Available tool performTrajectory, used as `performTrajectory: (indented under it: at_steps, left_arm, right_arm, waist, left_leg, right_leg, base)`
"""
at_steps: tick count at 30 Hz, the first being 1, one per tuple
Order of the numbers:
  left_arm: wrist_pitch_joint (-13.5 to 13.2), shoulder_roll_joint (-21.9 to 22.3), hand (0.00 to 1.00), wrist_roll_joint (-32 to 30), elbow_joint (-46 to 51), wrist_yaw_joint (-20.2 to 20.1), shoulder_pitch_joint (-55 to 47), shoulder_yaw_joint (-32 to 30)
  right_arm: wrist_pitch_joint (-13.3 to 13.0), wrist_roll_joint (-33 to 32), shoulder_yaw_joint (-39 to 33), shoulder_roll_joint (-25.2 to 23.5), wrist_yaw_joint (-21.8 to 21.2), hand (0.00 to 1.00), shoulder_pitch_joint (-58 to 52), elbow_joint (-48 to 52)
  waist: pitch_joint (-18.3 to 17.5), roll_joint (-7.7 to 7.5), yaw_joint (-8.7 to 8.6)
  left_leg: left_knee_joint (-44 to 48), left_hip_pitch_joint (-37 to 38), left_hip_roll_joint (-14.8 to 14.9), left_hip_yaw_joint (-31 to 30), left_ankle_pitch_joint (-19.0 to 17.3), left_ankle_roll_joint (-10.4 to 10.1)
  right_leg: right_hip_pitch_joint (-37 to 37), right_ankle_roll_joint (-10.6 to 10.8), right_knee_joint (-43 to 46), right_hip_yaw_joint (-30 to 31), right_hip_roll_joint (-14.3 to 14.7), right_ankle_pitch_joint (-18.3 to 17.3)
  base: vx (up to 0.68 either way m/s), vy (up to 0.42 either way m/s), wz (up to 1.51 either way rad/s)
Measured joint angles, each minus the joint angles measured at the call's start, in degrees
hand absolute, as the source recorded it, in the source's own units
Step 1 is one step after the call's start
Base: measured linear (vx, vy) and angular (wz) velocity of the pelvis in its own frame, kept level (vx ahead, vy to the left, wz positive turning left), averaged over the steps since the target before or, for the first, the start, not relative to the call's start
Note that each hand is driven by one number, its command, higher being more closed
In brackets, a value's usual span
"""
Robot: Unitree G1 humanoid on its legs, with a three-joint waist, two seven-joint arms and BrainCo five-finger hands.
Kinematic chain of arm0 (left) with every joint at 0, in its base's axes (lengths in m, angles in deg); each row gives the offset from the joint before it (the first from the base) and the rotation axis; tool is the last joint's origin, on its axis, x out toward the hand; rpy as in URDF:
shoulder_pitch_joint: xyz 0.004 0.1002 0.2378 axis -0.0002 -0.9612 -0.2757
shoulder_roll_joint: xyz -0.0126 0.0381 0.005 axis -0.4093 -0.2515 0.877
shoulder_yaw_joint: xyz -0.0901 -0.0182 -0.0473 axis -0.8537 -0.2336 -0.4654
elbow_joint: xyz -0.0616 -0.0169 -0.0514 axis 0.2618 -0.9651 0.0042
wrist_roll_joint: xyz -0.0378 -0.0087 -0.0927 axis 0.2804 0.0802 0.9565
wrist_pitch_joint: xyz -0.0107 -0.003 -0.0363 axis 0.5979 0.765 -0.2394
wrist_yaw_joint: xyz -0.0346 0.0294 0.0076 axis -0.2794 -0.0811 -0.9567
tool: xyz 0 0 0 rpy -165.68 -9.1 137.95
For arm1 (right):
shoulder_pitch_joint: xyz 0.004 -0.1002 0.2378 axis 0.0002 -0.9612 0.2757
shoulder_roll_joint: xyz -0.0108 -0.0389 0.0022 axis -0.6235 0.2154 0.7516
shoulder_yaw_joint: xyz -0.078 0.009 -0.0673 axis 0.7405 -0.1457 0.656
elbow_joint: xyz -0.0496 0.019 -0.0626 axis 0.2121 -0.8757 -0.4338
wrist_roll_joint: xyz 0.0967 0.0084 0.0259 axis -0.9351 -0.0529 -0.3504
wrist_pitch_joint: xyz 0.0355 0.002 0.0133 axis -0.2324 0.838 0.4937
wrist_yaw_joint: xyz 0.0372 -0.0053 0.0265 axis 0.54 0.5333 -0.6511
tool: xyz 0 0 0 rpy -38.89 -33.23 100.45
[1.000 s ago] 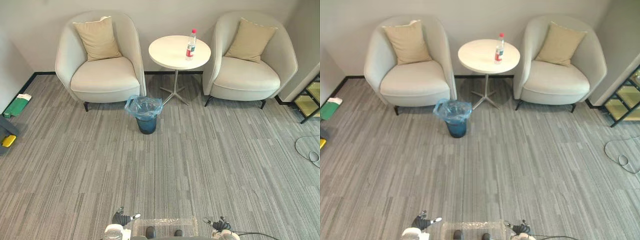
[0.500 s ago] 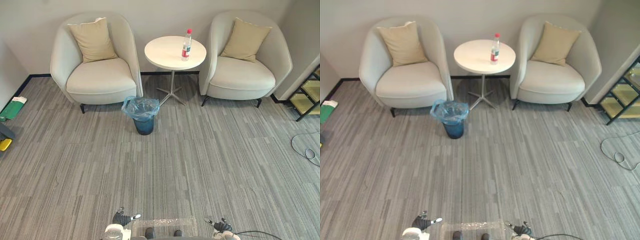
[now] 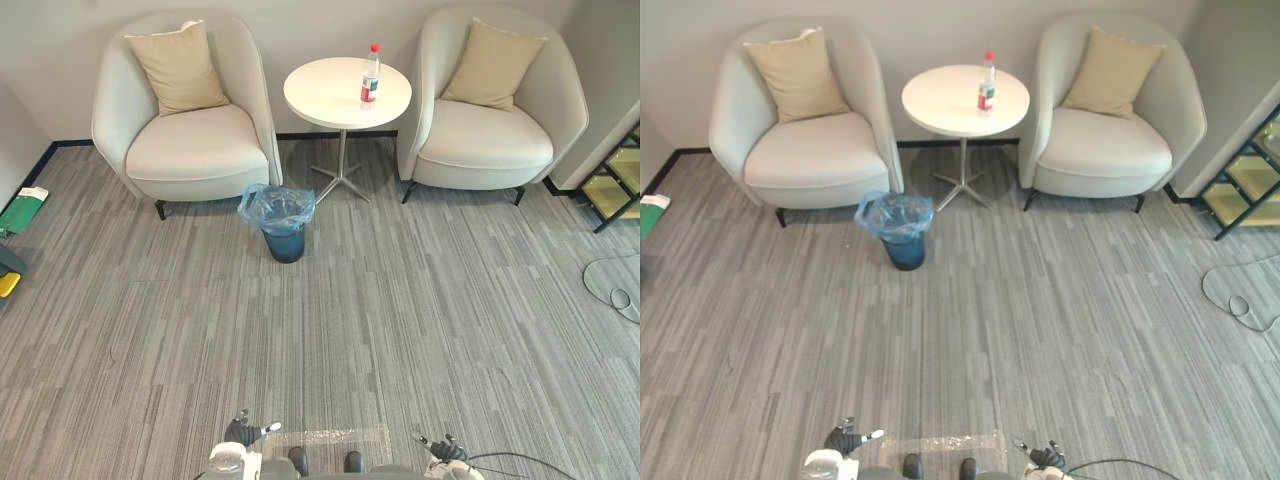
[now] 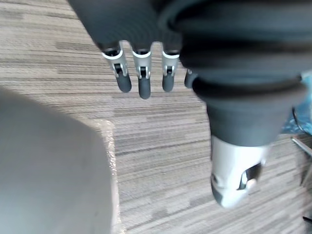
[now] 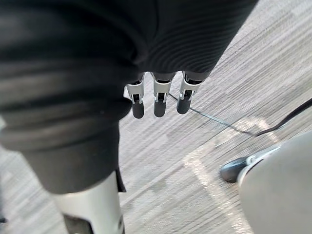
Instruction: Gather rubbish on tea table into small bin, then transfer packed bag to large trash can.
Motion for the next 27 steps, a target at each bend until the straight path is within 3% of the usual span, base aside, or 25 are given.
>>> performTrajectory:
  at_steps: [2,5,8,9,11,13,14,15,16,19,22,24,25,26,27]
  left_arm:
    - [-0.06,0.55,0.0,0.28,1.28,0.01,-0.6,-1.4]
    - [-0.13,0.64,0.0,1.03,2.1,0.01,-0.48,-1.23]
    - [-0.19,0.78,0.0,1.01,2.12,0.12,-0.35,-0.6]
    - [-0.26,0.91,0.0,1.04,1.99,0.12,-0.24,-0.26]
    - [-0.43,0.5,0.0,1.02,1.71,0.13,1.04,-0.24]
    - [-0.7,0.2,0.0,1.05,1.75,0.17,1.22,-0.51]
    - [-0.56,0.14,0.0,1.06,1.66,0.19,1.11,-0.5]
    - [-0.12,0.17,0.0,1.06,1.58,0.19,0.81,-0.28]
    - [0.05,0.26,0.0,1.07,1.22,0.21,0.71,0.49]
    - [0.05,0.56,0.0,1.08,0.45,0.15,1.31,2.68]
    - [-0.02,0.64,0.0,1.07,0.36,0.14,2.3,2.89]
    - [-0.02,0.43,0.0,1.03,-0.05,0.15,2.3,2.92]
    - [0.02,0.13,0.0,1.0,-0.61,0.15,2.21,2.87]
    - [0.03,-0.05,0.0,0.99,-0.64,0.15,1.94,2.87]
    - [0.08,0.87,0.0,0.97,-1.54,0.22,1.98,2.62]
  right_arm:
    - [0.07,-0.02,-0.12,0.06,0.49,0.0,-0.41,1.18]
    - [0.17,0.02,-0.1,0.0,0.6,0.0,0.39,1.38]
    - [0.33,0.05,-0.08,0.36,0.91,0.0,0.72,1.28]
    - [0.39,0.09,-0.04,0.7,1.01,0.0,1.17,1.0]
    - [0.57,0.23,-0.04,-0.19,0.92,0.0,2.15,0.37]
    - [0.68,0.76,-0.34,-1.56,0.96,0.0,2.23,0.75]
    - [0.7,0.79,0.0,-1.73,0.86,0.0,2.29,1.33]
    - [0.56,1.07,0.67,-1.84,0.62,0.0,2.69,1.74]
    - [0.37,1.75,1.33,-1.64,0.43,0.0,3.22,2.08]
    - [0.39,2.98,2.27,-1.5,0.31,0.0,3.84,3.86]
    - [0.43,3.02,2.28,-1.36,0.26,0.0,4.95,3.57]
    - [0.47,3.01,2.29,-1.14,0.27,0.0,5.76,3.46]
    - [0.5,3.01,2.37,-1.15,0.26,0.0,5.67,2.94]
    - [0.52,3.02,2.47,-1.18,0.25,0.0,5.5,2.57]
    - [0.6,2.99,2.61,0.93,0.01,0.0,6.64,2.01]
  waist:
    - [0.18,0.62,0.03]
    - [0.23,0.55,0.35]
    - [0.16,0.67,0.8]
    - [-0.02,0.84,1.49]
    - [-0.24,-0.74,1.88]
    - [-0.18,-1.93,2.55]
    - [-0.14,-2.15,2.67]
    - [-0.07,-2.07,2.69]
    - [0.02,-1.88,2.41]
    - [0.64,-0.9,1.76]
    - [0.84,-0.62,1.21]
    - [0.91,-0.66,-0.01]
    - [0.92,-1.73,-0.35]
    - [0.87,-2.38,-0.36]
    - [1.7,-0.48,-0.14]
  left_leg:
    - [5.47,-2.44,2.2,0.97,-2.14,0.27]
    - [-1.72,-6.45,1.31,1.68,-2.51,0.22]
    - [-21.1,-7.08,-2.68,1.31,4.56,-1.02]
    - [-25.21,-6.58,-3.13,0.47,10.8,-0.23]
    - [-23.61,-7.12,-5.06,0.99,8.04,2.56]
    - [-20.71,-4.61,-4.94,3.35,4.24,4.32]
    - [-21.01,-2.64,-5.03,3.97,3.17,4.52]
    - [-22.1,1.05,-5.14,4.72,1.52,4.58]
    - [-23.95,5.16,-5.3,4.76,0.85,4.31]
    - [-29.83,14.08,-4.74,4.84,0.87,4.26]
    - [-31.88,18.05,-3.01,4.58,0.84,4.19]
    - [-33.12,19.82,-2.49,4.08,0.0,1.9]
    - [-33.2,21.8,-3.29,2.68,-1.66,-0.88]
    - [-33.23,22.48,-3.91,2.25,-2.02,-1.37]
    - [-33.28,24.0,-2.54,0.75,-2.62,-2.66]
  right_leg:
    - [1.56,-0.35,1.0,1.27,-0.05,-1.69]
    - [2.44,0.75,1.29,3.39,-3.1,-3.77]
    - [3.61,3.79,-0.42,5.92,-6.89,-5.48]
    - [3.58,4.86,-0.68,7.49,-7.38,-6.37]
    - [2.89,5.75,0.3,7.87,-9.23,-4.88]
    - [-1.39,6.96,13.63,8.4,-10.1,-4.88]
    - [-3.91,9.25,20.45,7.93,-10.58,-4.24]
    - [-8.48,13.13,32.39,7.5,-10.96,-3.8]
    - [-12.37,13.38,40.95,4.68,-11.76,-4.64]
    - [-17.59,9.12,43.25,-9.39,-15.78,-6.9]
    - [-22.8,7.59,30.34,-16.6,-15.5,-5.58]
    - [-25.35,6.32,17.25,-16.76,-13.37,2.88]
    - [-25.66,4.23,9.55,-14.96,-12.15,12.31]
    - [-25.76,3.57,8.52,-14.15,-12.1,15.82]
    - [-26.06,2.69,12.5,-13.19,-10.76,15.33]
  base:
    - [0.19,0.022,-0.27]
    - [0.35,0.137,-0.41]
    - [0.41,0.22,-0.49]
    - [0.48,0.291,-0.62]
    - [0.5,0.275,-0.37]
    - [0.51,0.224,-0.26]
    - [0.49,0.192,-0.52]
    - [0.45,0.178,-0.57]
    - [0.51,0.184,-0.5]
    - [0.39,0.097,-0.15]
    - [0.41,-0.066,0.19]
    - [0.39,-0.155,0.39]
    - [0.44,-0.216,0.35]
    - [0.53,-0.281,0.11]
    - [0.41,-0.262,-0.01]
